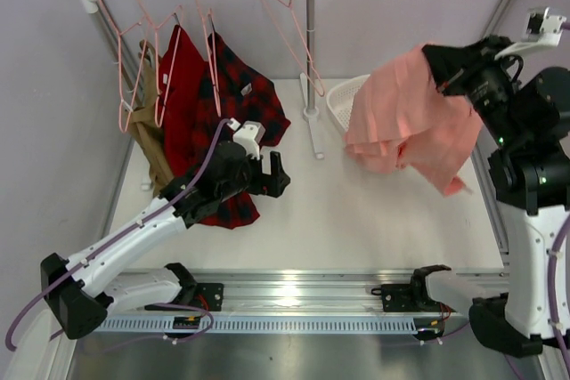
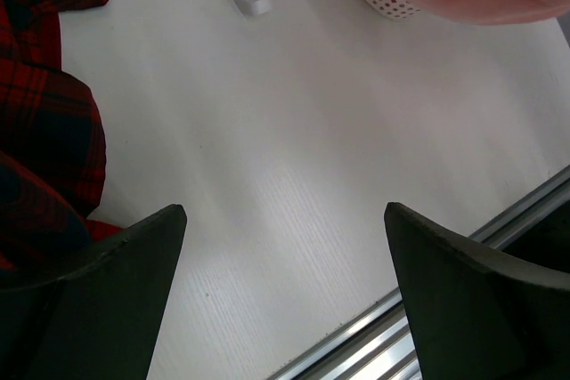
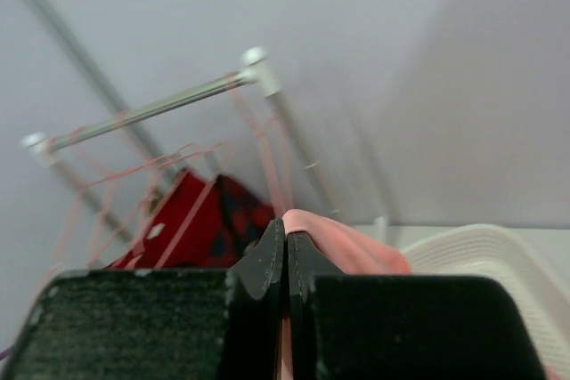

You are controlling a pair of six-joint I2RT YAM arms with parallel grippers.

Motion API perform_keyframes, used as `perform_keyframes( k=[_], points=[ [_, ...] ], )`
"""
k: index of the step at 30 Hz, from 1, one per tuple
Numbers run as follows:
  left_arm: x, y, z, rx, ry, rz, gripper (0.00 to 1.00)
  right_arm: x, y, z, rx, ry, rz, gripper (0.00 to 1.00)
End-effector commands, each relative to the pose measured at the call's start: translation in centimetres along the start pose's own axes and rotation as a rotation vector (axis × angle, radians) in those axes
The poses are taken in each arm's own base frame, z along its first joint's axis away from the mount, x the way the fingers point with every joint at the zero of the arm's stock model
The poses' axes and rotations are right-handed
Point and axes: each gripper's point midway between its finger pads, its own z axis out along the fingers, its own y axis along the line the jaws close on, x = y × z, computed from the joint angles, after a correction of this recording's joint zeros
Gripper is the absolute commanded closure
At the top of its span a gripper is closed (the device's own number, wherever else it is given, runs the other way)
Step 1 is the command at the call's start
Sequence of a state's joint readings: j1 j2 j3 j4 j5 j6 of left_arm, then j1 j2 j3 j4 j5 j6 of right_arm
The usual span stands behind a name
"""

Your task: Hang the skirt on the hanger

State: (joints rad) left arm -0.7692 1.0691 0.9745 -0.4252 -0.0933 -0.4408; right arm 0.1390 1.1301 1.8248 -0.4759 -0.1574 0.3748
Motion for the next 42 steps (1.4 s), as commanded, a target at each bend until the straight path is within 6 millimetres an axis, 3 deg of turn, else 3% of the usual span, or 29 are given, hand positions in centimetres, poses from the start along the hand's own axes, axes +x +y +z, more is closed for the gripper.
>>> perform_keyframes(
  k=[1, 2, 3, 5, 7, 8, 9, 13, 14, 15, 16, 17, 20, 21, 23, 26, 28, 30, 31, 33, 34, 35, 38, 39, 40, 41, 42],
  points=[
    [-1.3, 0.3, -1.4, -0.004, -0.068, -0.007, 0.0, 1.0, 5.9, -3.7, -0.252, 0.079, 0.107, 1.0],
    [-1.7, 0.5, -1.7, -0.015, -0.084, -0.004, 0.01, 2.2, 7.5, -4.6, -0.327, 0.125, 0.132, 1.0],
    [-2.1, 0.8, -2.2, -0.033, -0.097, -0.001, 0.01, 5.1, 7.3, -4.6, -0.335, 0.2, 0.169, 1.0],
    [-3.3, 1.5, -3.4, -0.073, -0.142, 0.005, 0.0, 8.6, 8.8, -6.1, -0.401, 0.304, 0.232, 1.0],
    [-4.0, 2.4, -4.3, -0.121, -0.152, 0.006, 0.0, 18.3, 7.1, -6.1, -0.293, 0.503, 0.3, 1.0],
    [-4.5, 2.6, -4.5, -0.132, -0.165, 0.002, 0.0, 18.4, 8.4, -6.9, -0.337, 0.519, 0.312, 1.0],
    [-4.3, 3.3, -4.6, -0.16, -0.151, -0.001, 0.0, 23.1, 6.7, -6.9, -0.241, 0.592, 0.309, 1.0],
    [-4.3, 4.4, -5.0, -0.22, -0.133, -0.007, 0.0, 32.3, 4.1, -8.8, -0.03, 0.751, 0.256, 1.0],
    [-4.1, 4.5, -5.0, -0.224, -0.131, -0.01, 0.01, 34.1, 3.1, -9.2, 0.032, 0.798, 0.251, 0.8],
    [-3.9, 4.5, -5.0, -0.216, -0.124, -0.011, 0.0, 34.9, 2.4, -9.3, 0.058, 0.821, 0.249, 0.65],
    [-3.7, 4.3, -5.0, -0.205, -0.119, -0.009, 0.01, 35.2, 2.3, -9.2, 0.064, 0.836, 0.255, 0.51],
    [-3.5, 4.2, -4.9, -0.196, -0.111, -0.004, 0.0, 35.4, 1.7, -9.2, 0.09, 0.855, 0.254, 0.26],
    [-3.4, 2.8, -4.9, -0.113, -0.099, 0.015, 0.0, 32.4, -0.4, -7.0, 0.145, 0.801, 0.258, 0.11],
    [-3.1, 1.8, -4.7, -0.057, -0.077, 0.023, 0.01, 30.7, -3.1, -5.8, 0.208, 0.751, 0.264, 0.1],
    [-3.2, 0.3, -4.3, 0.013, -0.069, 0.029, 0.01, 27.8, -4.4, -4.3, 0.21, 0.69, 0.272, 0.08],
    [-2.1, -2.0, -2.8, 0.074, -0.042, 0.059, 0.01, 24.8, -9.6, -2.5, 0.351, 0.584, 0.224, 0.06],
    [-1.0, -4.0, -1.5, 0.086, -0.006, 0.091, 0.0, 24.2, -13.2, -2.1, 0.441, 0.563, 0.217, 0.06],
    [-0.1, -6.0, -0.5, 0.113, 0.022, 0.103, 0.01, 24.5, -15.1, -2.0, 0.484, 0.568, 0.213, 0.06],
    [-0.9, -6.6, -0.2, 0.103, 0.007, 0.08, 0.0, 25.0, -16.2, -2.1, 0.503, 0.579, 0.203, 0.06],
    [-0.7, -8.1, 1.5, 0.115, 0.026, 0.071, 0.0, 26.3, -18.0, -3.0, 0.554, 0.598, 0.19, 0.06],
    [-1.3, -9.0, 1.8, 0.133, 0.018, 0.064, 0.0, 26.3, -18.4, -3.3, 0.567, 0.582, 0.184, 0.06],
    [-0.6, -9.4, 3.1, 0.123, 0.044, 0.056, 0.0, 26.2, -20.0, -4.0, 0.617, 0.561, 0.192, 0.06],
    [-2.3, -12.1, 4.3, 0.155, 0.008, 0.035, 0.0, 27.4, -21.5, -5.6, 0.641, 0.54, 0.247, 0.06],
    [-1.0, -12.6, 5.8, 0.145, 0.041, 0.045, 0.01, 27.3, -22.3, -6.2, 0.642, 0.53, 0.289, 0.06],
    [-2.0, -13.7, 6.1, 0.152, 0.026, 0.027, 0.01, 27.9, -22.8, -7.2, 0.655, 0.54, 0.322, 0.06],
    [-1.6, -13.9, 6.9, 0.14, 0.033, 0.028, 0.01, 28.0, -23.1, -7.8, 0.67, 0.539, 0.359, 0.06],
    [0.0, -14.3, 8.4, 0.125, 0.068, 0.041, 0.0, 27.8, -24.1, -8.8, 0.705, 0.525, 0.39, 0.06]
  ],
)
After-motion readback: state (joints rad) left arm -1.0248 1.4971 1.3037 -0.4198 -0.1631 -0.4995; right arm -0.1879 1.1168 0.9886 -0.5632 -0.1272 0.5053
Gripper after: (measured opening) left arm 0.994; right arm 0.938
